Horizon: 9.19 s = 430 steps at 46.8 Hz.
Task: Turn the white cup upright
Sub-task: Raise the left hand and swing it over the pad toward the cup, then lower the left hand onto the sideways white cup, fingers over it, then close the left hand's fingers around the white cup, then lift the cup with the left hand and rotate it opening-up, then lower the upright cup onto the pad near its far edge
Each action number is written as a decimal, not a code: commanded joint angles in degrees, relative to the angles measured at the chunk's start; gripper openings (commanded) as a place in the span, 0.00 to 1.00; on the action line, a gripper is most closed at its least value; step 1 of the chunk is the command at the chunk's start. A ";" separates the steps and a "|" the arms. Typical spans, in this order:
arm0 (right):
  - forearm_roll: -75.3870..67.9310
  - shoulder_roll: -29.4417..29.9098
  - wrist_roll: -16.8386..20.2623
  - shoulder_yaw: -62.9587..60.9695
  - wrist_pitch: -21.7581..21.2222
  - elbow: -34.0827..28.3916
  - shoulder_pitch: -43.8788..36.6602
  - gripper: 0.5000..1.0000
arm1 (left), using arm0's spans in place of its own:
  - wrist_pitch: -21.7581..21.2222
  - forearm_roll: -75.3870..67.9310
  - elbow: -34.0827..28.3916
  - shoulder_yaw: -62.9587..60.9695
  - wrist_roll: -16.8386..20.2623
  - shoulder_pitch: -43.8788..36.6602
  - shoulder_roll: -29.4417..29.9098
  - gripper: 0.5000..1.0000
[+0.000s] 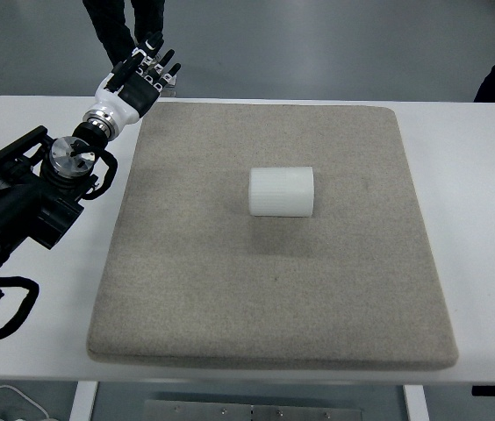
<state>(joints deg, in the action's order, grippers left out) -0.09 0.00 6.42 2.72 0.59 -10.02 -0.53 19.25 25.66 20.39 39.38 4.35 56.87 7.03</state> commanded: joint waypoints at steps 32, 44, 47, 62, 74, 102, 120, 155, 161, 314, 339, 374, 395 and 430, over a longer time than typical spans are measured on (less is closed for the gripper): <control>0.00 0.00 0.00 0.00 -0.06 0.00 0.00 0.86 | 4.13 -5.09 -0.53 -0.97 0.04 0.26 0.09 0.99; 0.00 0.00 0.00 0.00 -0.06 0.00 0.00 0.86 | 4.92 -18.88 0.70 -0.88 0.04 3.60 1.23 0.99; 0.00 0.00 0.00 0.00 -0.06 0.00 0.00 0.86 | 5.01 -22.49 2.36 -0.88 0.04 4.30 2.11 0.99; 0.00 0.00 0.00 0.00 0.02 0.00 0.00 0.86 | 5.19 -39.36 10.45 -0.88 -0.13 5.71 4.04 0.98; 0.00 0.00 0.00 0.00 -0.06 0.00 0.00 0.86 | 5.01 -52.63 18.27 -1.06 -0.83 5.36 5.45 0.98; 0.00 0.00 0.00 0.00 -0.06 0.00 0.00 0.86 | 4.66 -76.29 28.82 -6.77 -6.02 6.41 7.56 0.98; 0.00 0.00 -0.09 0.00 0.02 0.00 0.00 0.86 | 4.57 -79.01 31.99 -11.69 -12.52 10.28 7.30 0.98; 0.00 0.00 0.00 0.00 0.02 0.00 0.00 0.86 | 3.08 -82.26 31.29 -21.44 -17.44 15.38 1.32 0.95; 0.00 0.00 0.00 0.00 0.02 0.00 0.00 0.86 | 2.99 -82.26 31.29 -22.41 -17.80 15.47 1.23 0.95; 0.00 0.00 0.00 0.00 -0.06 0.00 0.00 0.86 | 4.74 -53.26 27.51 5.35 -12.97 7.39 5.89 0.11; 0.00 0.00 0.00 0.00 0.02 0.00 0.00 0.86 | 8.87 -53.17 26.89 13.71 2.23 -2.64 7.12 0.11; 0.00 0.00 0.00 0.00 0.02 0.00 0.00 0.86 | 14.68 -58.10 8.26 7.21 30.65 -5.10 7.30 0.14; 0.00 0.00 0.00 -0.26 -0.42 0.00 0.00 0.86 | 13.80 -58.10 2.20 0.36 30.65 -5.19 5.36 0.14; -0.09 0.00 0.00 -0.18 -0.50 0.00 0.09 0.86 | 6.68 -58.10 1.05 -9.40 30.65 -8.17 2.73 0.16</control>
<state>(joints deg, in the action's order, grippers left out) -0.19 0.00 6.39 2.46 0.08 -10.02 -0.43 26.42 -32.50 21.45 30.69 35.00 49.03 9.81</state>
